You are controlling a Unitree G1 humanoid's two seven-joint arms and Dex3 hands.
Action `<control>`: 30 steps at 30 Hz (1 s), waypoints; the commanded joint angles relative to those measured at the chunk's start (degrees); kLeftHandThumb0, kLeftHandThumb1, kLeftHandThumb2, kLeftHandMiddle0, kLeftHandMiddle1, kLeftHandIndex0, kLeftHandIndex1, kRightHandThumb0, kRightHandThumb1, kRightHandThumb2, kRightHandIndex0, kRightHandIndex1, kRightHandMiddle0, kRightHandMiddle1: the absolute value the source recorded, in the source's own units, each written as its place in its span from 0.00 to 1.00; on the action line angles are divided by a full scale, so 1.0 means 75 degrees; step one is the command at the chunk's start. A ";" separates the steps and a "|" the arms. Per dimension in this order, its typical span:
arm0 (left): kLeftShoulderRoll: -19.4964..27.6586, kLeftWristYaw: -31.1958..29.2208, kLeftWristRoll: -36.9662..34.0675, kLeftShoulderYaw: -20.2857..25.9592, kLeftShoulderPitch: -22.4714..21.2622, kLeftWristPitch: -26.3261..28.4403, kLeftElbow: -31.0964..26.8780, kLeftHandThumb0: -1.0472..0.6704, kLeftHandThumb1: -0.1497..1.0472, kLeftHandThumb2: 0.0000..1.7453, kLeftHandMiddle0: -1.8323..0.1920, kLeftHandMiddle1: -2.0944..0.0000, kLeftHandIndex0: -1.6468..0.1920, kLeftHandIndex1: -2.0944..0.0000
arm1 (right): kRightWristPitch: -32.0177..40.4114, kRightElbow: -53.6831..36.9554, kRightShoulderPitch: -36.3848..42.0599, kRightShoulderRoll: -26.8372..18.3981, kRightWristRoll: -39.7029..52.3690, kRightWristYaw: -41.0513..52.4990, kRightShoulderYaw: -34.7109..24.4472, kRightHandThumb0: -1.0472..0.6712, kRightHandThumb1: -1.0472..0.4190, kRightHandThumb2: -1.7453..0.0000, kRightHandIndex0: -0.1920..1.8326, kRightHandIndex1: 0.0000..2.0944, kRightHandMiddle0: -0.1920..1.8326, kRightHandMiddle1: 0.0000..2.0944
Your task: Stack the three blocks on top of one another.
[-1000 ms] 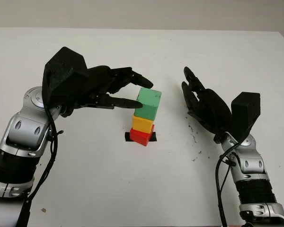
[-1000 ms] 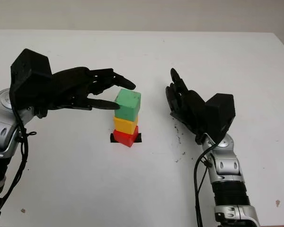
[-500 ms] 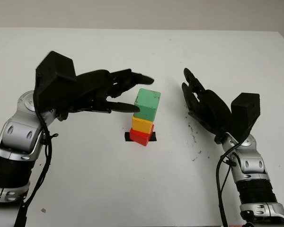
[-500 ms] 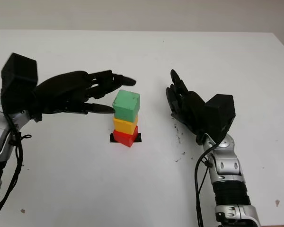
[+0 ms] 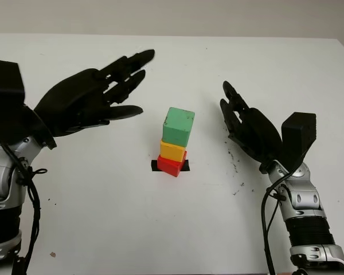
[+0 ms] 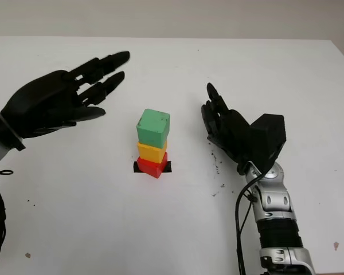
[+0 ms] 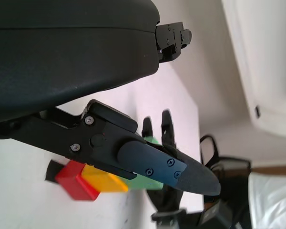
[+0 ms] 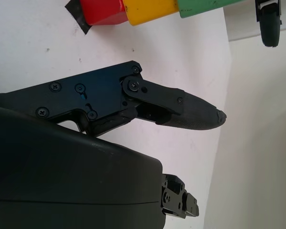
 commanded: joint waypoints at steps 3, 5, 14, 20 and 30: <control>-0.0976 0.1241 -0.0047 0.0478 0.0498 -0.0693 -0.0109 0.12 1.00 0.26 1.00 1.00 1.00 1.00 | -0.0076 0.0014 -0.0198 0.0116 0.0103 -0.0142 -0.0102 0.23 0.00 0.60 0.00 0.00 0.00 0.01; -0.1244 0.1732 0.0198 0.0483 0.0704 -0.1166 -0.0037 0.13 1.00 0.30 1.00 1.00 1.00 1.00 | -0.0234 0.0046 -0.0249 0.0139 0.0092 -0.0159 -0.0101 0.24 0.00 0.58 0.00 0.00 0.00 0.01; -0.2139 0.2856 0.0905 0.0286 0.1402 -0.2674 0.0943 0.17 1.00 0.31 1.00 1.00 1.00 1.00 | -0.0848 0.0261 -0.0552 0.0408 0.0330 -0.0400 -0.0334 0.16 0.00 0.58 0.00 0.00 0.00 0.00; -0.2550 0.3287 0.1128 0.0168 0.1431 -0.3378 0.1710 0.14 1.00 0.32 1.00 1.00 1.00 1.00 | -0.0765 0.0448 -0.0615 0.0478 0.0336 -0.0525 -0.0326 0.15 0.00 0.58 0.00 0.00 0.00 0.00; -0.2841 0.3261 0.1077 -0.0137 0.1874 -0.3506 0.1748 0.17 1.00 0.36 1.00 1.00 1.00 1.00 | -0.0323 0.0259 -0.0505 0.0480 0.0319 -0.0654 -0.0261 0.15 0.00 0.59 0.00 0.00 0.00 0.00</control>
